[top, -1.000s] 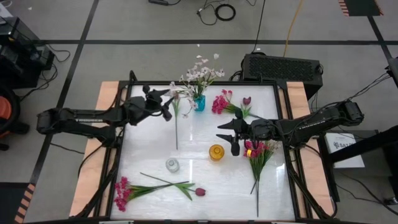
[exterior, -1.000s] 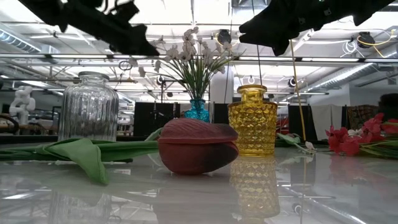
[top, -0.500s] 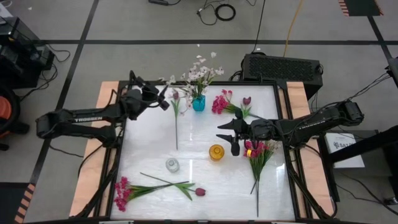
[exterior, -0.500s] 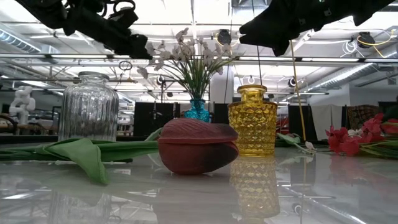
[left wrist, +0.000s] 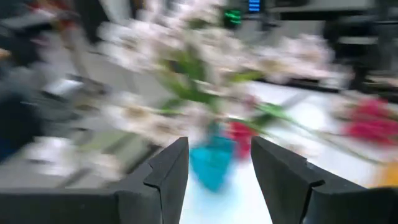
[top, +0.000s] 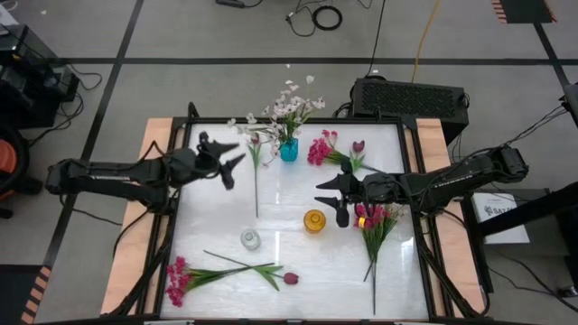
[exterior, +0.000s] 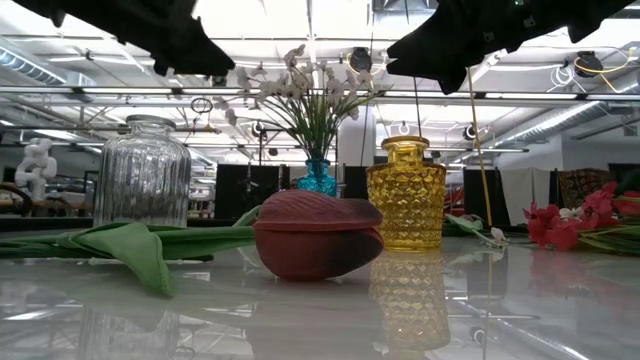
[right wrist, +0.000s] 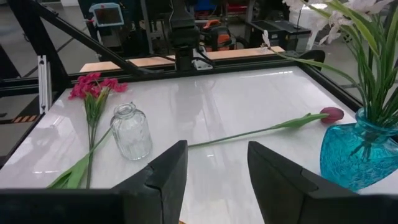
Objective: Sort flowers into vase by color
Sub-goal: Put the left white flowers into the blue vase
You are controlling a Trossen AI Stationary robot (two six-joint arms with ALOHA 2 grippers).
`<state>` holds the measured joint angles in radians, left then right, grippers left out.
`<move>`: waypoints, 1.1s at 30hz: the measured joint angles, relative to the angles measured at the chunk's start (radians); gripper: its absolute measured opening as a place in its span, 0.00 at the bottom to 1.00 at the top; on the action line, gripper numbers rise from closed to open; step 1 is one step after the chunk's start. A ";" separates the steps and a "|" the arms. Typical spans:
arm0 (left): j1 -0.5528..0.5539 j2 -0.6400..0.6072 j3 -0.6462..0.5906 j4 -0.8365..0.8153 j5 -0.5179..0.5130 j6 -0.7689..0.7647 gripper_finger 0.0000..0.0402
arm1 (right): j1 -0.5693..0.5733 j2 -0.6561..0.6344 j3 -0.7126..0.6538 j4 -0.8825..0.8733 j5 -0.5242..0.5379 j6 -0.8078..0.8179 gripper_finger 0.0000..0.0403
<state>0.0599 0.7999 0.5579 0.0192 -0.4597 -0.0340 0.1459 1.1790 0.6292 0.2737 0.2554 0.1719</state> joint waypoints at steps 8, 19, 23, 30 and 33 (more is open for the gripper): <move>-0.099 0.160 0.000 0.152 -0.032 0.039 0.45 | 0.000 0.000 0.000 0.008 0.000 -0.001 0.40; 0.087 0.349 0.000 0.475 -0.086 0.324 0.45 | -0.001 0.000 0.000 0.014 0.005 -0.013 0.40; 0.156 0.350 0.000 0.474 -0.073 0.332 0.45 | -0.001 0.000 0.000 0.014 0.005 -0.023 0.40; 0.219 0.349 0.000 0.529 -0.064 0.403 0.45 | -0.001 0.000 0.000 0.013 0.005 -0.026 0.40; 0.207 0.325 0.000 0.507 -0.059 0.379 0.45 | 0.000 0.000 0.000 0.010 0.004 -0.007 0.40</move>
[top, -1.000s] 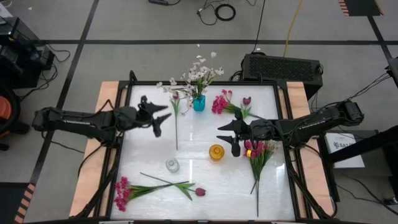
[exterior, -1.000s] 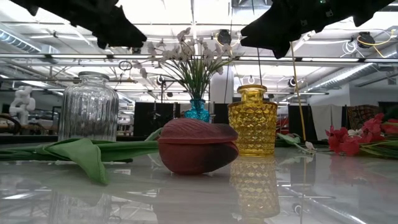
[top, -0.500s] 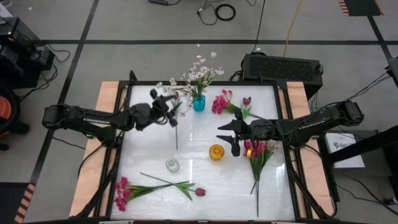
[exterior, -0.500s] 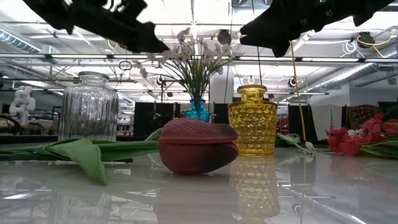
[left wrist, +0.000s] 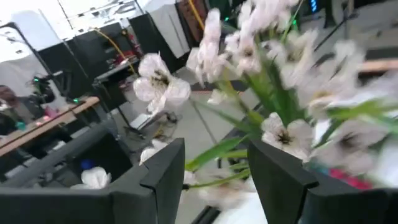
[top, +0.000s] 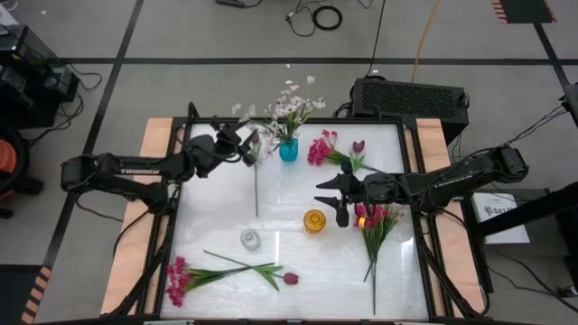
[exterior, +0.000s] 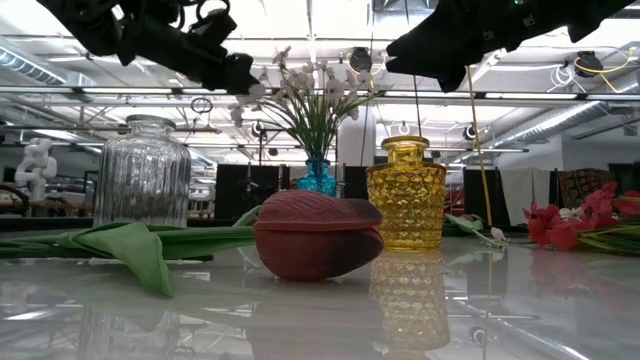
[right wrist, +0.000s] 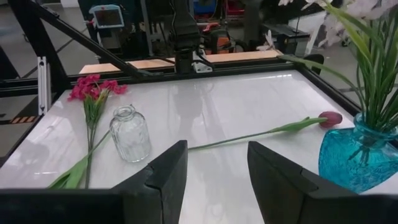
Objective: Sort flowers into vase by color
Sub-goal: Put the left white flowers into the blue vase, then put the white flowers into the blue vase
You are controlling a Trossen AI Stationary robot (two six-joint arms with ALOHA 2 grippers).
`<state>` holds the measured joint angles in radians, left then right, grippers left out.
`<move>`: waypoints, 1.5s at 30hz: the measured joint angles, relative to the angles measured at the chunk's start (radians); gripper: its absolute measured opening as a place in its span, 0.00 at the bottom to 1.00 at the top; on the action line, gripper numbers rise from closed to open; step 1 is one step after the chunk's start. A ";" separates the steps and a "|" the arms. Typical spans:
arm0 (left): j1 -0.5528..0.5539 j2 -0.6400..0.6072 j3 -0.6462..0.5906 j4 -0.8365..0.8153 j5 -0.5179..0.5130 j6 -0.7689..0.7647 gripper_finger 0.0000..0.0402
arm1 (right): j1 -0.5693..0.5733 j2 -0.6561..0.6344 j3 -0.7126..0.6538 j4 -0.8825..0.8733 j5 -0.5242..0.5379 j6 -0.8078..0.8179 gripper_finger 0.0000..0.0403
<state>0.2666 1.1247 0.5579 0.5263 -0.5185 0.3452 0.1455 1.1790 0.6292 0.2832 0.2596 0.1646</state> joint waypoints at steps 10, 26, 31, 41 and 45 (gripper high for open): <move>-0.234 -0.215 0.000 -0.179 0.024 -0.232 0.45 | 0.000 -0.068 0.000 -0.155 0.000 0.129 0.40; -0.454 -0.255 0.000 -0.249 0.100 -0.350 0.45 | 0.234 -0.180 0.000 -0.592 0.085 0.611 0.40; -0.488 -0.255 0.000 -0.255 0.101 -0.373 0.45 | 0.315 -0.156 0.000 -0.689 0.109 0.799 0.40; -0.537 -0.255 0.000 -0.305 0.102 -0.462 0.45 | 0.466 -0.135 0.006 -0.723 0.069 1.073 0.40; -0.552 -0.255 0.000 -0.309 0.102 -0.464 0.45 | 0.519 -0.135 0.023 -0.872 0.048 1.227 0.40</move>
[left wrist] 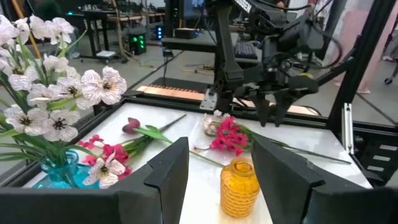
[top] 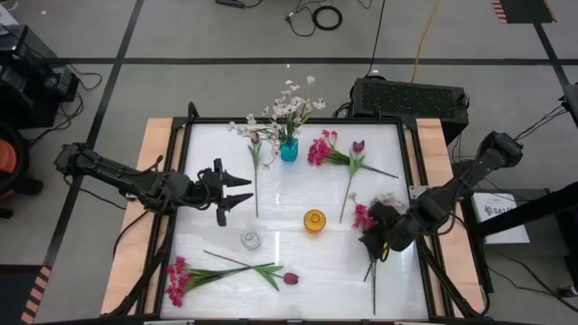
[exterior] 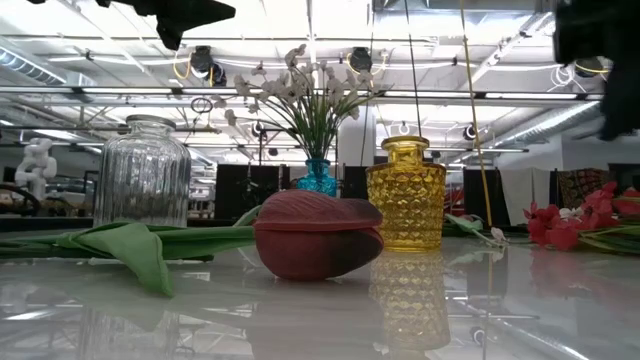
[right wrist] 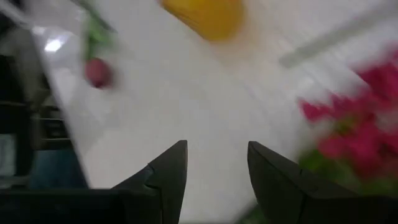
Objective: Sort flowers into vase by color
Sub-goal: Put the white flowers into the blue vase
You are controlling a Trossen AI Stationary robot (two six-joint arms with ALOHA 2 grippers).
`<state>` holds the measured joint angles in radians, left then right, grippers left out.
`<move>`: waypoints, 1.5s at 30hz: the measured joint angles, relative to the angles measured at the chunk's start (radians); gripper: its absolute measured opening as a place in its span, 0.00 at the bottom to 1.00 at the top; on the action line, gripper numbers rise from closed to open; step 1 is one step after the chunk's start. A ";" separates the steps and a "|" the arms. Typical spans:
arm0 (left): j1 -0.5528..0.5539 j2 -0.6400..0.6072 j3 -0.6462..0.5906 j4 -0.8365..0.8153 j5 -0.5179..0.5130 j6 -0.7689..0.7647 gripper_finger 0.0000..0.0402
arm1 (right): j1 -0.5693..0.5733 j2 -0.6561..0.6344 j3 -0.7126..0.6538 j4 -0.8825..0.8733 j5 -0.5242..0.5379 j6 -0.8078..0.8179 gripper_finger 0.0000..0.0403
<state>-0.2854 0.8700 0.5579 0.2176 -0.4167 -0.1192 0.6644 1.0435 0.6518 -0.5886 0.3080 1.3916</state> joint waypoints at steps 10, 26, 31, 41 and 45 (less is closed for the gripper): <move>-0.012 0.000 0.000 0.000 0.000 0.001 0.45 | 0.054 0.024 0.009 -0.301 -0.023 0.253 0.40; -0.012 0.000 0.000 -0.002 0.000 0.003 0.45 | 0.049 0.225 0.009 -0.270 -0.055 0.320 0.39; -0.012 0.000 0.000 -0.003 0.000 0.023 0.45 | 0.049 0.262 0.009 -0.207 -0.050 0.318 0.31; -0.012 0.000 0.000 -0.003 -0.001 0.030 0.45 | 0.037 0.253 0.014 -0.022 0.057 0.198 0.07; -0.012 0.000 0.000 -0.005 -0.002 0.030 0.45 | 0.034 0.253 0.041 -0.062 0.056 0.218 0.07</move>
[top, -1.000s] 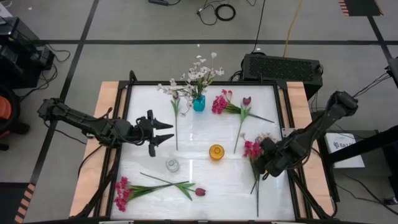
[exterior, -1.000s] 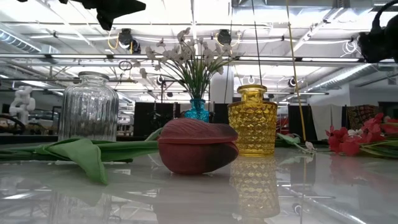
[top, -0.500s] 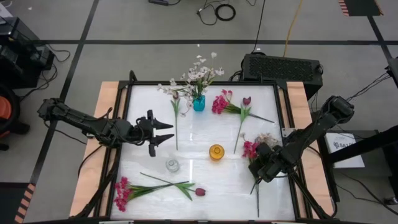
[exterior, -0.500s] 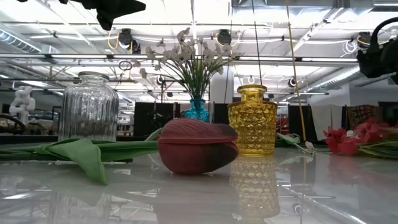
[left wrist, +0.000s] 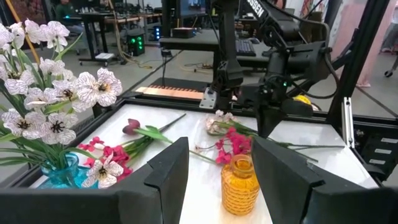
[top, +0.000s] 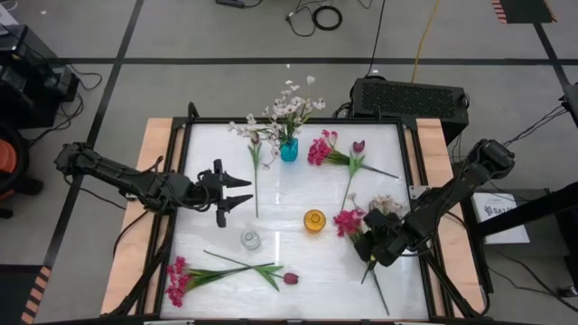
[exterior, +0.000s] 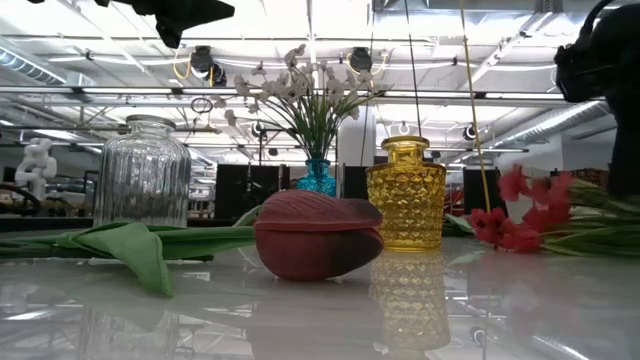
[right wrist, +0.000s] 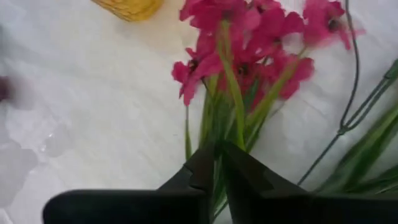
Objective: Sort flowers into vase by color
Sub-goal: Put the white flowers into the blue vase
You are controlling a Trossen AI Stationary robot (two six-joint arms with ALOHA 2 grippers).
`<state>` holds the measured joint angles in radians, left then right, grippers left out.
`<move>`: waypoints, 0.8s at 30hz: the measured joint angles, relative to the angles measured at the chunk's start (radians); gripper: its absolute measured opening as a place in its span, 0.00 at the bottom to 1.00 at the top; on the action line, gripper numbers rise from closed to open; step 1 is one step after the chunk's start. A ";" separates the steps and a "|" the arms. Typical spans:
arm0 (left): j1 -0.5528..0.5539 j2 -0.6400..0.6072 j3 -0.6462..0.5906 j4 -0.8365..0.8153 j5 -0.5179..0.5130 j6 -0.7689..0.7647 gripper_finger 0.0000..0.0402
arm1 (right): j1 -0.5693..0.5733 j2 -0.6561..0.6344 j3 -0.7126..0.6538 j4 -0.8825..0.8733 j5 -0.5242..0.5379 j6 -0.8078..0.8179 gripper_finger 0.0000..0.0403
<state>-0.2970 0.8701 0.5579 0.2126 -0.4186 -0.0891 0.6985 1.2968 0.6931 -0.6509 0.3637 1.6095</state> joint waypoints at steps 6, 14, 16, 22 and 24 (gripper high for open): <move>0.000 0.000 0.000 -0.018 0.000 0.000 0.45 | 0.002 0.000 0.034 -0.167 -0.090 0.124 0.18; 0.000 0.000 0.000 -0.021 0.000 0.000 0.45 | 0.033 0.000 0.037 -0.175 -0.119 0.183 0.39; 0.000 0.000 0.000 -0.022 0.000 0.000 0.45 | 0.037 0.000 0.037 -0.227 -0.153 0.242 0.43; 0.000 0.000 0.000 -0.022 -0.001 0.000 0.45 | 0.036 0.006 0.037 -0.302 -0.185 0.311 0.49; 0.000 0.000 0.000 -0.022 -0.001 0.000 0.45 | 0.036 0.006 0.037 -0.307 -0.186 0.334 0.49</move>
<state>-0.2970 0.8703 0.5579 0.1905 -0.4194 -0.0895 0.7349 1.3033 0.7300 -0.9582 0.1780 1.9440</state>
